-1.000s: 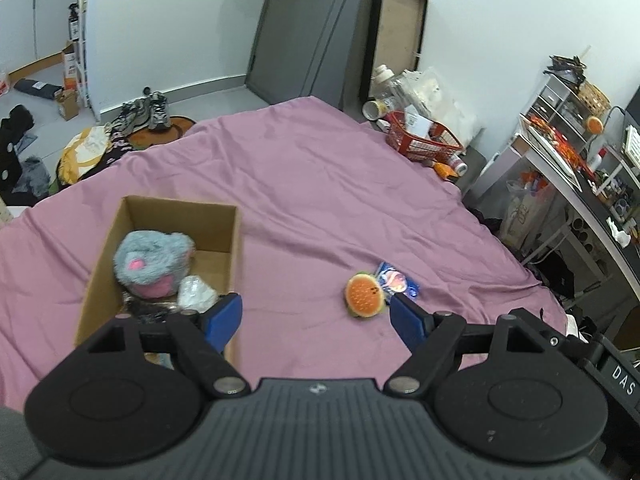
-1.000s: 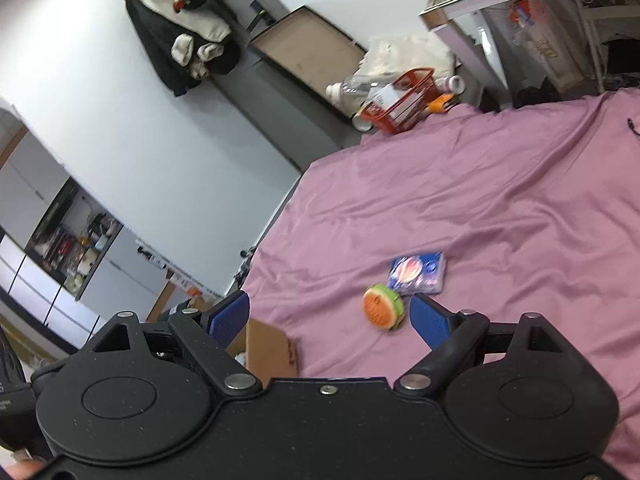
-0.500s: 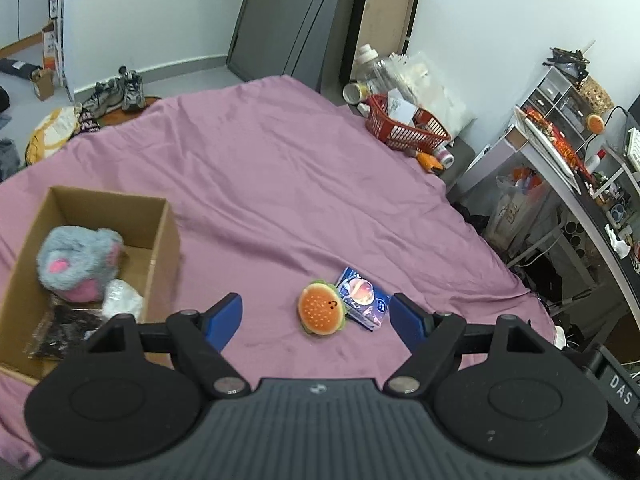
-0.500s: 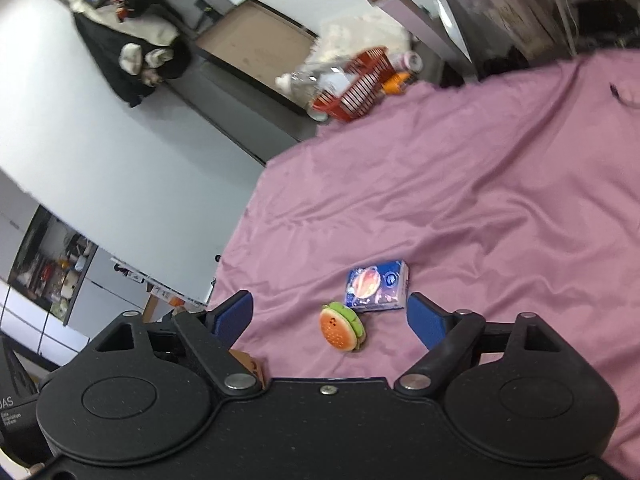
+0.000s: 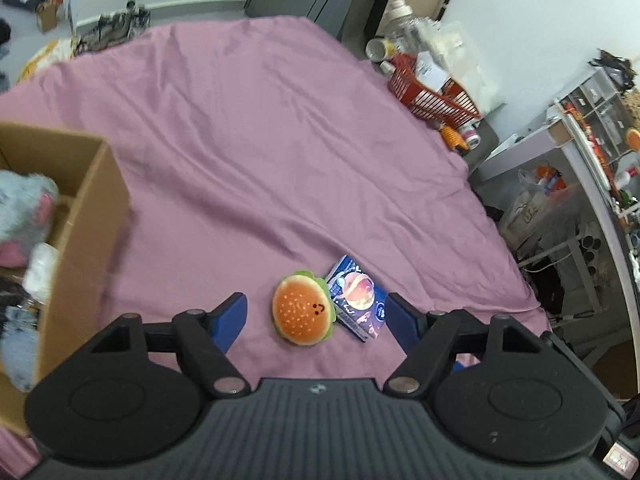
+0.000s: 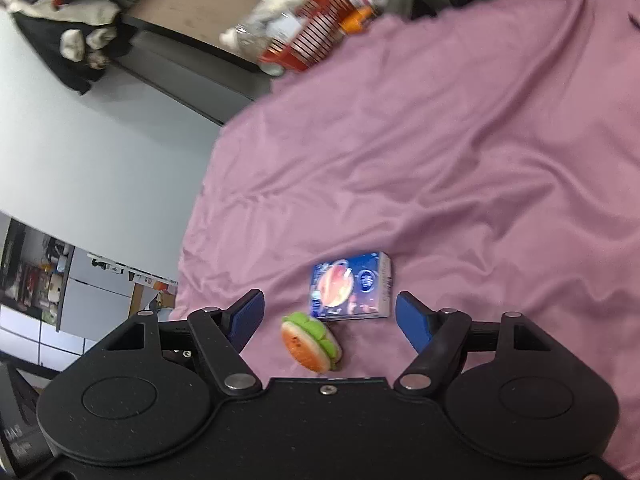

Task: Organize soft objects
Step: 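Grasp the burger plush with the left tool while the right tool grasps the card pack, then lift and carry the burger and card pack over the box with both tools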

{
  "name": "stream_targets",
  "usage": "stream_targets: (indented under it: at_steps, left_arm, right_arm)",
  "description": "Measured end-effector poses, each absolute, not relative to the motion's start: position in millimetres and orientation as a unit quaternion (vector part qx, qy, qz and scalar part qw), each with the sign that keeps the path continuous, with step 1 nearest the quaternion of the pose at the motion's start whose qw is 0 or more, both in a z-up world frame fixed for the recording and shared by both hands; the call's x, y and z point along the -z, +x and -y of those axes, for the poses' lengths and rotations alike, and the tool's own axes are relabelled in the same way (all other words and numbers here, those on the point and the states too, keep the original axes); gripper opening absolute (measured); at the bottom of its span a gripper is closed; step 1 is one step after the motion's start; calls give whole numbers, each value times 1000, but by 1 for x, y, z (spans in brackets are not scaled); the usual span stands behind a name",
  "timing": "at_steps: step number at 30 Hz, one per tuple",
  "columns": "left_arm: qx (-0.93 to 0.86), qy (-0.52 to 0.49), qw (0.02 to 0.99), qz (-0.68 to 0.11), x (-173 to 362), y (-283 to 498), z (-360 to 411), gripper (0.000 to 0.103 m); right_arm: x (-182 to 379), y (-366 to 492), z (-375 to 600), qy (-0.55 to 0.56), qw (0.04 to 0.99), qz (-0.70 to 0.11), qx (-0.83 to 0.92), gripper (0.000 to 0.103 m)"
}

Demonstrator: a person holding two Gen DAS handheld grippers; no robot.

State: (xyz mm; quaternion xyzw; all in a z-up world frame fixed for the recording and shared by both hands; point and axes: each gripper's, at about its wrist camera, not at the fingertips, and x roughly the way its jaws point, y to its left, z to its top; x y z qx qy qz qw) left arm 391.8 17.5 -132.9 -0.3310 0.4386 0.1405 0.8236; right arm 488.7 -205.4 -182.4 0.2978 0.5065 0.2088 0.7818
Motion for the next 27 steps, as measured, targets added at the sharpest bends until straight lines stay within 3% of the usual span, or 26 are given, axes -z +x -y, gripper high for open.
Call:
stream_targets:
  at_steps: [9, 16, 20, 21, 23, 27]
  left_arm:
    - [-155, -351, 796, -468, 180, 421, -16, 69]
    - [-178, -355, 780, -483, 209, 431, -20, 68]
    - [-179, -367, 780, -473, 218, 432, -23, 48]
    - [-178, -371, 780, -471, 218, 432, -23, 44]
    - [-181, -369, 780, -473, 218, 435, -21, 42]
    - [-179, -364, 783, -471, 212, 436, -18, 40]
  right_arm:
    - [217, 511, 199, 320, 755, -534, -206, 69]
    - [238, 520, 190, 328, 738, -554, -202, 60]
    - [255, 524, 190, 346, 725, -563, -194, 57]
    - [258, 524, 188, 347, 725, -563, -195, 55]
    - [257, 524, 186, 340, 730, -561, -191, 33]
    - [258, 522, 187, 343, 732, -558, -187, 26]
